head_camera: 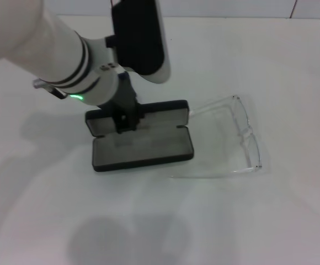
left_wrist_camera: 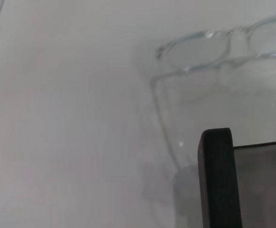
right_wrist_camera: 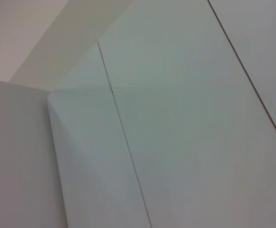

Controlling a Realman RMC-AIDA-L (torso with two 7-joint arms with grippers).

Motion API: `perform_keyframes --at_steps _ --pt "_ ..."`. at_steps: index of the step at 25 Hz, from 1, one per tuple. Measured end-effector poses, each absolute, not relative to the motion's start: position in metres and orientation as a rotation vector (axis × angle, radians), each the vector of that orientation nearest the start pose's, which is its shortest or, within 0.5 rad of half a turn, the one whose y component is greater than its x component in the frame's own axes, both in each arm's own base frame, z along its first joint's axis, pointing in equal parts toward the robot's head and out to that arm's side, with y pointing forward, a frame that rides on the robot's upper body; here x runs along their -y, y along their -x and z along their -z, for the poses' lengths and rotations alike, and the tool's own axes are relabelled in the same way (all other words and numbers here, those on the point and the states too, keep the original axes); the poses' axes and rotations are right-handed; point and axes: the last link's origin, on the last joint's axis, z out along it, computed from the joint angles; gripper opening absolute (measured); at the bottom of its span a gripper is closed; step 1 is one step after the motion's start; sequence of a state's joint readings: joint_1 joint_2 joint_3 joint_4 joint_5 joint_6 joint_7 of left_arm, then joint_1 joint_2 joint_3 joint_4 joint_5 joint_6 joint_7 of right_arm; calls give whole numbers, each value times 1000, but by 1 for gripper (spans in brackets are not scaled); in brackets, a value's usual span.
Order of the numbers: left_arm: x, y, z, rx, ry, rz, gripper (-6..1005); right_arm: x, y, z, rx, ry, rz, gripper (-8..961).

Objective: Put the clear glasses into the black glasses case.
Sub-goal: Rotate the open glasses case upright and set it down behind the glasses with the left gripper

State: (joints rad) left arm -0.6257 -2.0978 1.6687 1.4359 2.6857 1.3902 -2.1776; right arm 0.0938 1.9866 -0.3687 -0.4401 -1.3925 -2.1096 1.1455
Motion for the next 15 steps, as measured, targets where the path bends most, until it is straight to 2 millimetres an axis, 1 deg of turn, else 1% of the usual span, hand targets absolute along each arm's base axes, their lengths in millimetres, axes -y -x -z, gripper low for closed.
perform_keyframes --at_steps 2,8,15 --pt "-353 129 43 -86 2730 -650 83 -175 -335 -115 -434 1919 -1442 783" --pt "-353 122 45 -106 2738 -612 82 -191 -328 -101 -486 2044 -1431 782" --pt "-351 116 55 -145 2743 -588 82 -198 -325 -100 -476 2056 -1437 782"
